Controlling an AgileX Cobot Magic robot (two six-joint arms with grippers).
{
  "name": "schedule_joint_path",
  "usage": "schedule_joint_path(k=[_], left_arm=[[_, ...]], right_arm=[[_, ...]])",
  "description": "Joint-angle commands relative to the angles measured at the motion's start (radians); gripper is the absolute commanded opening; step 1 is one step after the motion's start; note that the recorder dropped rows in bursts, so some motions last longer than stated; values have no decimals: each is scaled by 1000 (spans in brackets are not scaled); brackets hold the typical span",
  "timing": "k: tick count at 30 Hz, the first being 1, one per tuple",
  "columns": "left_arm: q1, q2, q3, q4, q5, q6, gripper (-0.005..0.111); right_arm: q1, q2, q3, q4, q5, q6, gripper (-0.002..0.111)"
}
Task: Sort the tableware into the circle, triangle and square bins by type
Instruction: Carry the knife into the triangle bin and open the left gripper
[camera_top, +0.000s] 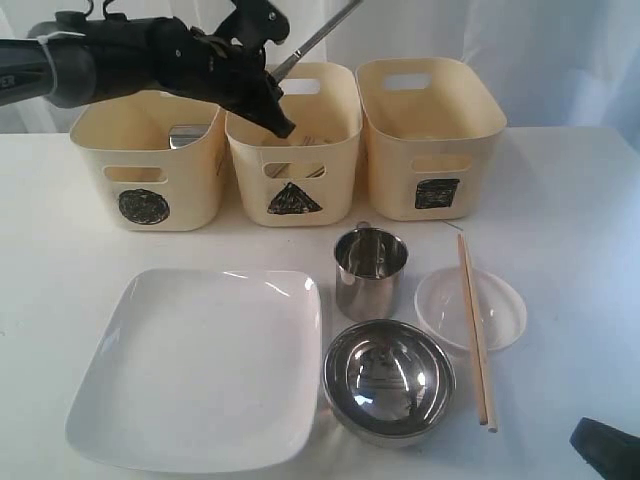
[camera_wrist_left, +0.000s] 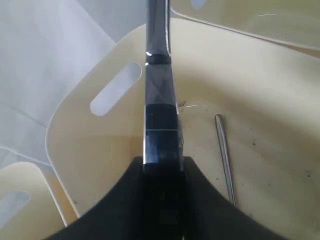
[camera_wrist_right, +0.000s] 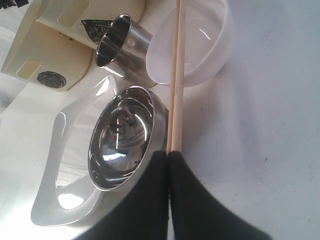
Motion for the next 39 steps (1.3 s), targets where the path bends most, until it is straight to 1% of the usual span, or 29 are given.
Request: schedule_joint_path(k=[1, 7, 12, 13, 14, 15, 16, 18, 20, 21, 29, 33, 36, 39], left_arm=[[0, 22, -43, -14, -18, -13, 0], [0, 34, -50, -14, -41, -19, 0], [18, 34, -50, -14, -43, -101, 0], [20, 34, -50, -14, -37, -111, 2], [30, 34, -50, -14, -22, -118, 10], [32, 34, -50, -14, -17, -118, 14], [32, 34, -50, -14, -9, -118, 26], [32, 34, -50, -14, -9, -118, 40], [32, 34, -50, -14, -9, -120, 50], [32, 34, -50, -14, -9, -122, 52], [31, 28, -50, -14, -9, -122, 53], [24, 1, -50, -14, 18, -148, 53], [17, -37, -50, -14, 69, -169, 53], [5, -82, -50, -16, 163, -170, 53]], right_arm=[[4, -7, 5, -3, -5, 1, 0], [4, -7, 5, -3, -5, 1, 0], [4, -7, 5, -3, -5, 1, 0], [4, -7, 5, -3, -5, 1, 0], [4, -7, 5, -3, -5, 1, 0], [4, -7, 5, -3, -5, 1, 0], [4, -7, 5, -3, -5, 1, 0], [4, -7, 5, -3, -5, 1, 0], [4, -7, 5, -3, -5, 1, 0], [4, -7, 5, -3, -5, 1, 0], [4, -7, 5, -3, -5, 1, 0], [4, -7, 5, -3, -5, 1, 0], [4, -7, 5, -3, -5, 1, 0], [4, -7, 5, -3, -5, 1, 0]])
